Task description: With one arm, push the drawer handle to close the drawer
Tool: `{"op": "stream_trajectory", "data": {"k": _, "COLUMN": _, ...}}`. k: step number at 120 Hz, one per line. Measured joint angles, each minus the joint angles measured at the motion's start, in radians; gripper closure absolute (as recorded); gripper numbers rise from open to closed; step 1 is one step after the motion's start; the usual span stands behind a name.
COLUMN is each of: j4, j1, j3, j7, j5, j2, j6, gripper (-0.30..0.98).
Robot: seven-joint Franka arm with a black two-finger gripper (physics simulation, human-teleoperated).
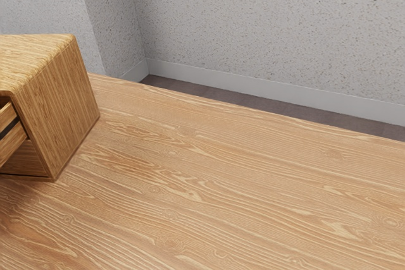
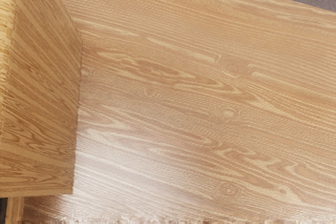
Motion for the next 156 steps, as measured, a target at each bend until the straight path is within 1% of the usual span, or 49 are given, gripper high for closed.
{"op": "stream_trajectory", "data": {"k": 7, "j4": -0.13, "j1": 0.005, "j3": -0.004, "j7": -0.002, "j5": 0.001, "j2": -0.073, "j6": -0.003, "gripper": 0.02}}
{"op": "stream_trajectory", "data": {"k": 14, "j4": -0.283, "j1": 0.036, "j3": -0.052, "j7": -0.009, "j5": 0.012, "j2": -0.175, "j6": -0.004, "gripper": 0.02}}
{"op": "stream_trajectory", "data": {"k": 18, "j4": -0.396, "j1": 0.108, "j3": -0.124, "j7": -0.014, "j5": 0.023, "j2": -0.261, "j6": 0.0, "gripper": 0.02}}
{"op": "stream_trajectory", "data": {"k": 24, "j4": -0.597, "j1": 0.232, "j3": -0.239, "j7": -0.02, "j5": 0.034, "j2": -0.432, "j6": 0.013, "gripper": 0.02}}
{"op": "stream_trajectory", "data": {"k": 32, "j4": -0.815, "j1": 0.341, "j3": -0.334, "j7": -0.028, "j5": 0.039, "j2": -0.618, "j6": 0.027, "gripper": 0.02}}
{"op": "stream_trajectory", "data": {"k": 38, "j4": -0.921, "j1": 0.394, "j3": -0.387, "j7": -0.033, "j5": 0.041, "j2": -0.704, "j6": 0.034, "gripper": 0.02}}
{"op": "stream_trajectory", "data": {"k": 46, "j4": -1.054, "j1": 0.441, "j3": -0.411, "j7": -0.04, "j5": 0.042, "j2": -0.822, "j6": 0.04, "gripper": 0.02}}
{"op": "stream_trajectory", "data": {"k": 50, "j4": -1.139, "j1": 0.481, "j3": -0.421, "j7": -0.043, "j5": 0.039, "j2": -0.889, "j6": 0.042, "gripper": 0.02}}
{"op": "stream_trajectory", "data": {"k": 55, "j4": -1.21, "j1": 0.526, "j3": -0.424, "j7": -0.046, "j5": 0.036, "j2": -0.957, "j6": 0.032, "gripper": 0.02}}
{"op": "stream_trajectory", "data": {"k": 65, "j4": -1.326, "j1": 0.577, "j3": -0.418, "j7": -0.053, "j5": 0.018, "j2": -1.063, "j6": 0.003, "gripper": 0.02}}
{"op": "stream_trajectory", "data": {"k": 72, "j4": -1.379, "j1": 0.592, "j3": -0.412, "j7": -0.058, "j5": 0.016, "j2": -1.119, "j6": -0.009, "gripper": 0.02}}
{"op": "stream_trajectory", "data": {"k": 78, "j4": -1.398, "j1": 0.589, "j3": -0.387, "j7": -0.06, "j5": 0.034, "j2": -1.14, "j6": -0.01, "gripper": 0.02}}
{"op": "stream_trajectory", "data": {"k": 86, "j4": -1.404, "j1": 0.586, "j3": -0.311, "j7": -0.054, "j5": 0.104, "j2": -1.144, "j6": 0.006, "gripper": 0.02}}
{"op": "stream_trajectory", "data": {"k": 97, "j4": -1.396, "j1": 0.579, "j3": -0.168, "j7": -0.032, "j5": 0.255, "j2": -1.129, "j6": 0.029, "gripper": 0.02}}
{"op": "stream_trajectory", "data": {"k": 108, "j4": -1.384, "j1": 0.542, "j3": -0.076, "j7": 0.004, "j5": 0.403, "j2": -1.114, "j6": 0.044, "gripper": 0.02}}
{"op": "stream_trajectory", "data": {"k": 116, "j4": -1.36, "j1": 0.494, "j3": 0.0, "j7": 0.035, "j5": 0.505, "j2": -1.099, "j6": 0.052, "gripper": 0.02}}
{"op": "stream_trajectory", "data": {"k": 127, "j4": -1.306, "j1": 0.432, "j3": 0.132, "j7": 0.076, "j5": 0.623, "j2": -1.071, "j6": 0.071, "gripper": 0.02}}
{"op": "stream_trajectory", "data": {"k": 142, "j4": -1.217, "j1": 0.379, "j3": 0.265, "j7": 0.13, "j5": 0.736, "j2": -1.048, "j6": 0.087, "gripper": 0.02}}
{"op": "stream_trajectory", "data": {"k": 156, "j4": -1.156, "j1": 0.338, "j3": 0.33, "j7": 0.174, "j5": 0.794, "j2": -1.024, "j6": 0.095, "gripper": 0.02}}
